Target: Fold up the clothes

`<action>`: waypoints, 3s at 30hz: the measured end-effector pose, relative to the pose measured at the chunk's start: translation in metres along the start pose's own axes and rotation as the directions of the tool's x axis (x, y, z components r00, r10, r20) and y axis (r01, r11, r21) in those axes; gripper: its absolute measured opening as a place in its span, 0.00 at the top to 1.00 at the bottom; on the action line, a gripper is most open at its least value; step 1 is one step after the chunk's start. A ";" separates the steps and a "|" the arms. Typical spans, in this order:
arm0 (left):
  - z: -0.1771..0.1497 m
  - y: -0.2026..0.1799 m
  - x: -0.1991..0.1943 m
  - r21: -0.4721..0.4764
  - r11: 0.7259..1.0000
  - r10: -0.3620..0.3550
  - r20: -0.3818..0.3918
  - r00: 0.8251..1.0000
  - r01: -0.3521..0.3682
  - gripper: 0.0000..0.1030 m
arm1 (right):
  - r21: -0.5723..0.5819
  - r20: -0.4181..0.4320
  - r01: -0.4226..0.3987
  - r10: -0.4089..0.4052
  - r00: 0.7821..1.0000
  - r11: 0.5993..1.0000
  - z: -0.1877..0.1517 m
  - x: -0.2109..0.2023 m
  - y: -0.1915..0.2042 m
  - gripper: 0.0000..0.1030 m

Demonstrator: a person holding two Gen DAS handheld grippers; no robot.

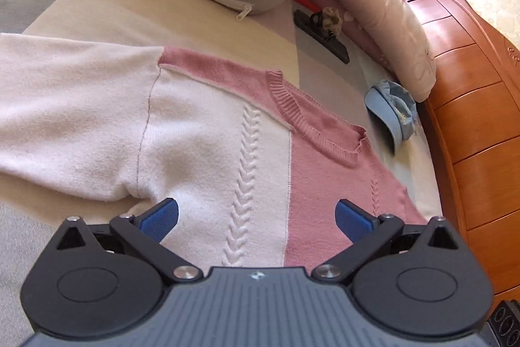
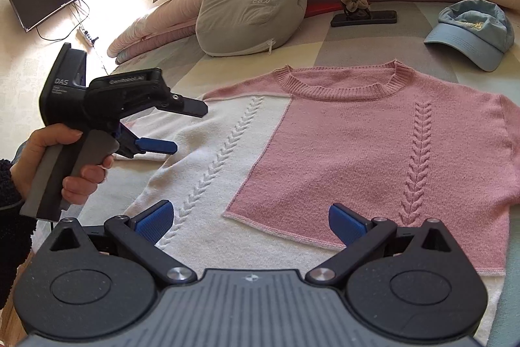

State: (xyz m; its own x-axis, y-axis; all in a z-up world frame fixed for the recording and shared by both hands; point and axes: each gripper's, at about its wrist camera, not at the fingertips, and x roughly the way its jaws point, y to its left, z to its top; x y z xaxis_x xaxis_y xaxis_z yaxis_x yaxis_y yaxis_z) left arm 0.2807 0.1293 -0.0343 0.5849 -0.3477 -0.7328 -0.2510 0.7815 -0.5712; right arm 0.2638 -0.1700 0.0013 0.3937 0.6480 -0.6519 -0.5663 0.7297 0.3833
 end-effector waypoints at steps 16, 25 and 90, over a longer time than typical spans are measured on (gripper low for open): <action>0.005 0.044 -0.062 -0.058 0.994 0.099 0.180 0.979 -0.090 0.02 | -0.001 -0.050 0.012 -0.012 0.999 1.000 -0.002 0.012 -0.003 0.00; 0.023 0.083 -0.014 -0.110 0.984 0.158 0.168 0.973 -0.141 0.04 | -0.040 -0.124 0.014 -0.019 0.992 0.999 -0.009 0.039 0.006 0.00; 0.082 0.116 -0.005 0.035 0.794 0.587 0.212 0.781 -0.607 0.01 | -0.023 -0.135 0.036 -0.038 0.990 0.999 -0.010 0.050 -0.001 0.00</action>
State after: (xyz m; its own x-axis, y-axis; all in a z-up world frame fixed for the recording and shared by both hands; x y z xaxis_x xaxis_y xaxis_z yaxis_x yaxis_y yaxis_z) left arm 0.3117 0.2639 -0.0663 0.4727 0.2973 -0.8296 -0.5273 0.8497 0.0040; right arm 0.2765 -0.1404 -0.0380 0.3140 0.5842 -0.7484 -0.5681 0.7472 0.3449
